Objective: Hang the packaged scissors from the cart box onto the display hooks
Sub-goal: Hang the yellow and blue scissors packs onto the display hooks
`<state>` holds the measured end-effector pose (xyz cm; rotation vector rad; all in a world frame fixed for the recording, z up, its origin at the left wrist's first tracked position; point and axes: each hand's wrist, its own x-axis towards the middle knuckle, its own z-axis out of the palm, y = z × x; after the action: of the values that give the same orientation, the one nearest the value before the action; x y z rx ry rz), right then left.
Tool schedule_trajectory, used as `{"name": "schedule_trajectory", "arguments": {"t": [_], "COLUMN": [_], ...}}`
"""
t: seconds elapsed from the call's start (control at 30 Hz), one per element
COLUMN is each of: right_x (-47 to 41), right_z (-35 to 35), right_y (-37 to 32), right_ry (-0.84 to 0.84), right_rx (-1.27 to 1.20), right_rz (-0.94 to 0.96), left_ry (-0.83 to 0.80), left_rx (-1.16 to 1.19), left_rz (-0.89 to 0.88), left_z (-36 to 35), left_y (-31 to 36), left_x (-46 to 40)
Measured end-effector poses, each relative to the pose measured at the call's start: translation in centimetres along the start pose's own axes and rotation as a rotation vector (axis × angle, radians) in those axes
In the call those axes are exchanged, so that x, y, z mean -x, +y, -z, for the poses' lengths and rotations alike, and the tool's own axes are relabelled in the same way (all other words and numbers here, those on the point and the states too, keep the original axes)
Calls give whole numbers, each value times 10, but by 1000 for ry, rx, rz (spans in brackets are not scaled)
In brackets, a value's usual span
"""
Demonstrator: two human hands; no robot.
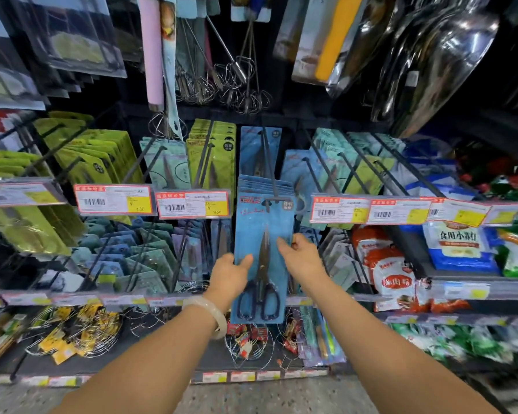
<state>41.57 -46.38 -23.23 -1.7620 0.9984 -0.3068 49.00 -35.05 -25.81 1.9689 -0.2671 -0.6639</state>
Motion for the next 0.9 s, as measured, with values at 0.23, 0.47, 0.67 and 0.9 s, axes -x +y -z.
{"name": "schedule_trajectory", "arguments": {"t": [0.23, 0.47, 0.67, 0.9], "right_x": [-15, 28, 80, 154], "right_z": [2, 48, 133, 309], "right_y": [13, 83, 137, 210], "right_ry": [43, -123, -80, 106], "right_rx": [177, 699, 848, 933], "right_rz": [-72, -72, -20, -125], "left_ry": [22, -276, -387, -548], "left_rx": [-76, -884, -1110, -1251], "left_rz": [153, -68, -471, -788], "left_z": [-11, -57, -148, -302], "left_y": [-7, -15, 35, 95], "left_x": [-21, 46, 108, 201]}}
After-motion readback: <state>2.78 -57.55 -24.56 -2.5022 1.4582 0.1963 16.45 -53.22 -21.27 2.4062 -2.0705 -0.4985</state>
